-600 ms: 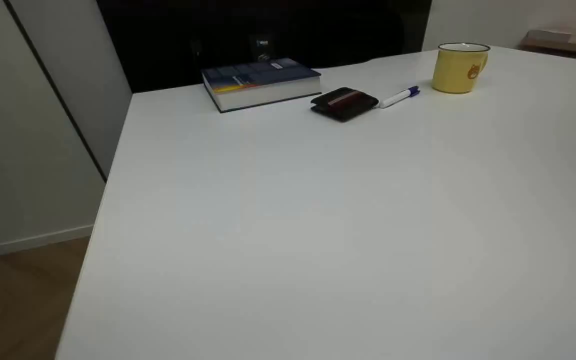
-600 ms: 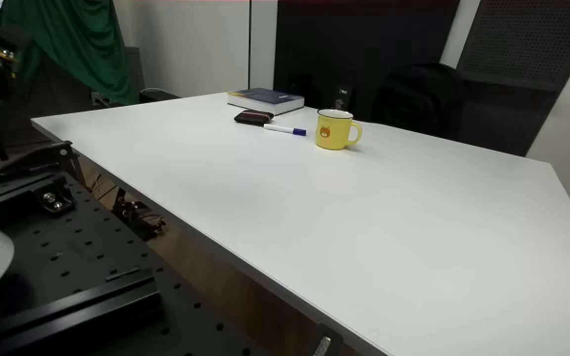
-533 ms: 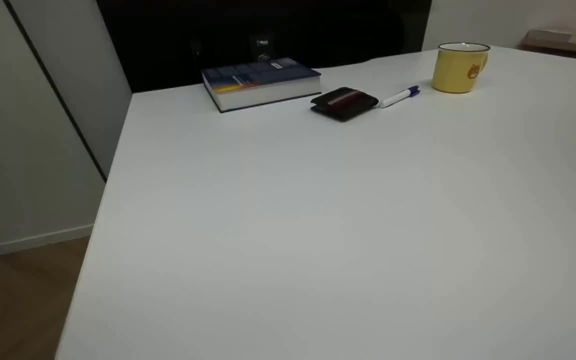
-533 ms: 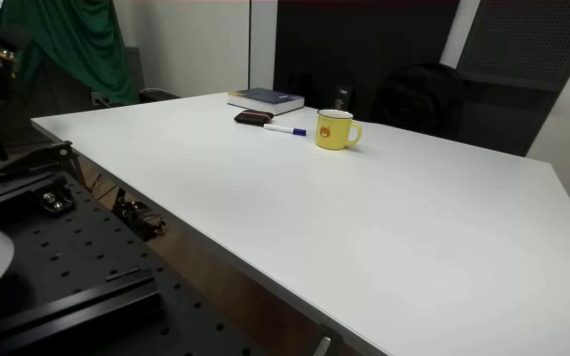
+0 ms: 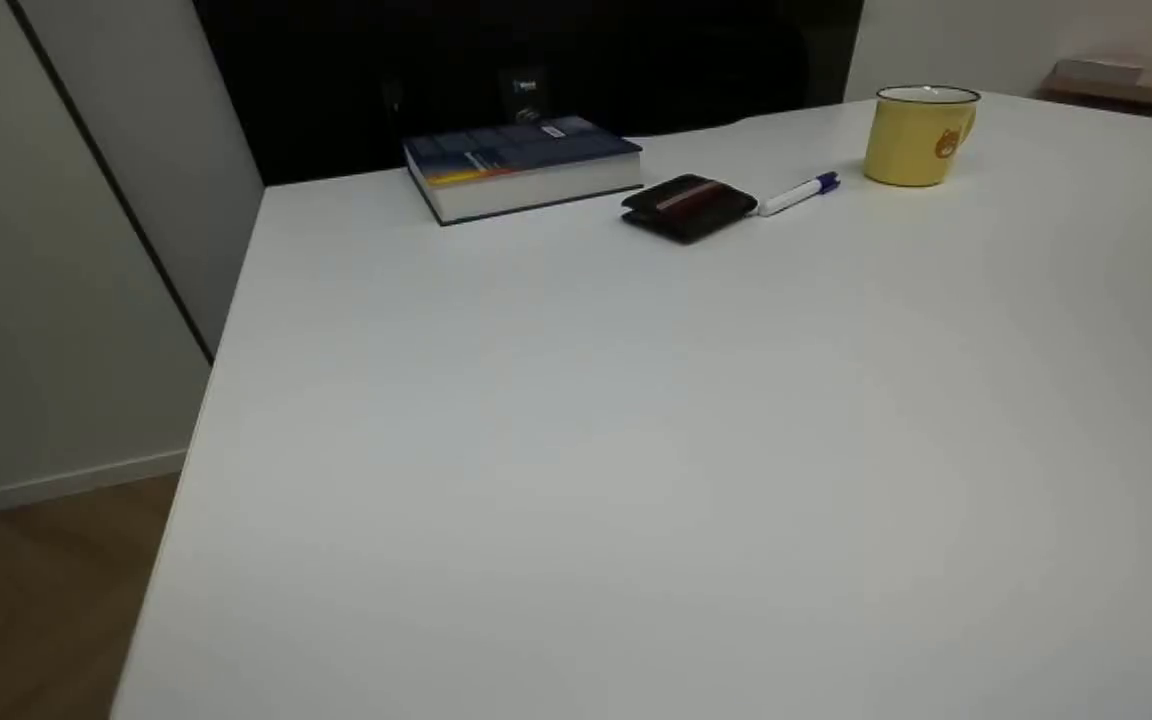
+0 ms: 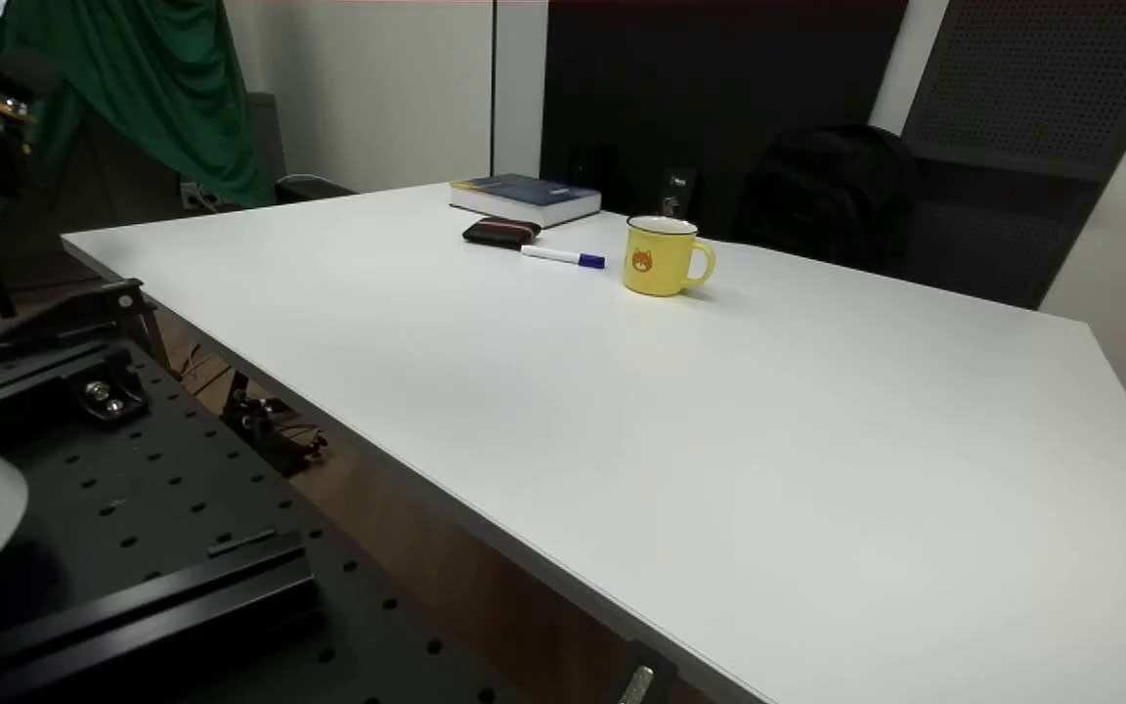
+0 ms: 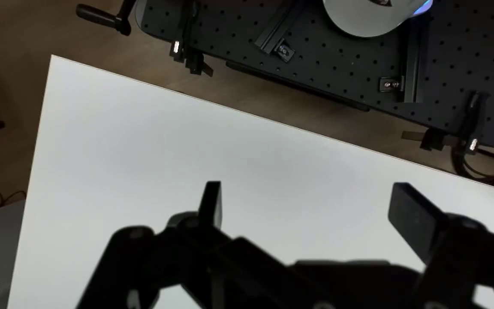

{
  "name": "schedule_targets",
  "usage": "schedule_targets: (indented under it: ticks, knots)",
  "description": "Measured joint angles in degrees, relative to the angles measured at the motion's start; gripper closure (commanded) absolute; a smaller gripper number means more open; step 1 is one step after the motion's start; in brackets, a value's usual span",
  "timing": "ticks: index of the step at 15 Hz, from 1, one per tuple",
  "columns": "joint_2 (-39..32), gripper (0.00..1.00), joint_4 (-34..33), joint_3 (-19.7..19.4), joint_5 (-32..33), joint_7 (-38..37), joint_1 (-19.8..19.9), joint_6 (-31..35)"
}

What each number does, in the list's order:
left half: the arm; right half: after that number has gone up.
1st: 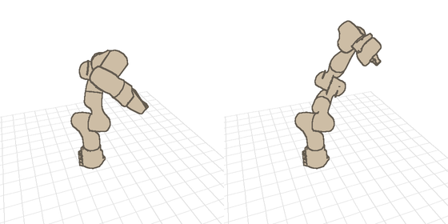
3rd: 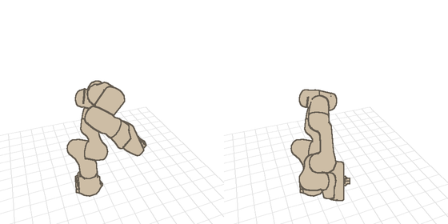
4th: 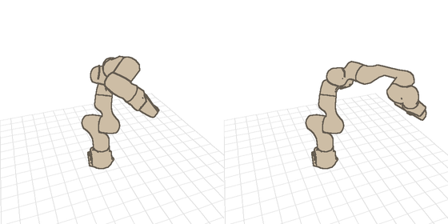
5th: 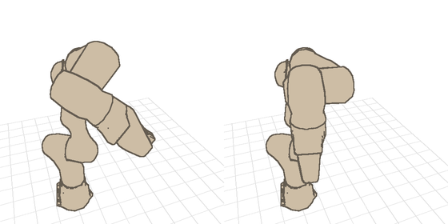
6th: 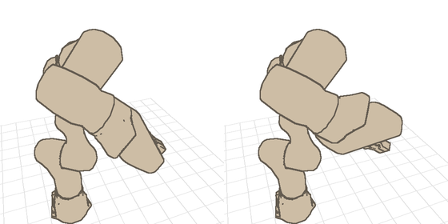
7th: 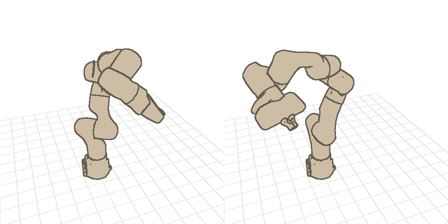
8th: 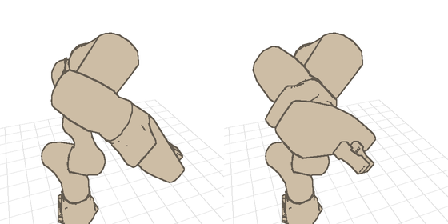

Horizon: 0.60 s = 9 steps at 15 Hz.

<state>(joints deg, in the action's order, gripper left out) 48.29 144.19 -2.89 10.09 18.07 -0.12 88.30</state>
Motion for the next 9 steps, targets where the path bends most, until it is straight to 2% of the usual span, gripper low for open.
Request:
schedule_targets:
  ticks: [5, 9]
  knots:
    - [-0.1, 0.00, 0.1, 0.0, 0.1, -0.2, -0.1, 0.1]
    - [-2.1, 0.00, 1.9, 0.4, 0.6, -4.2, -0.1, 4.2]
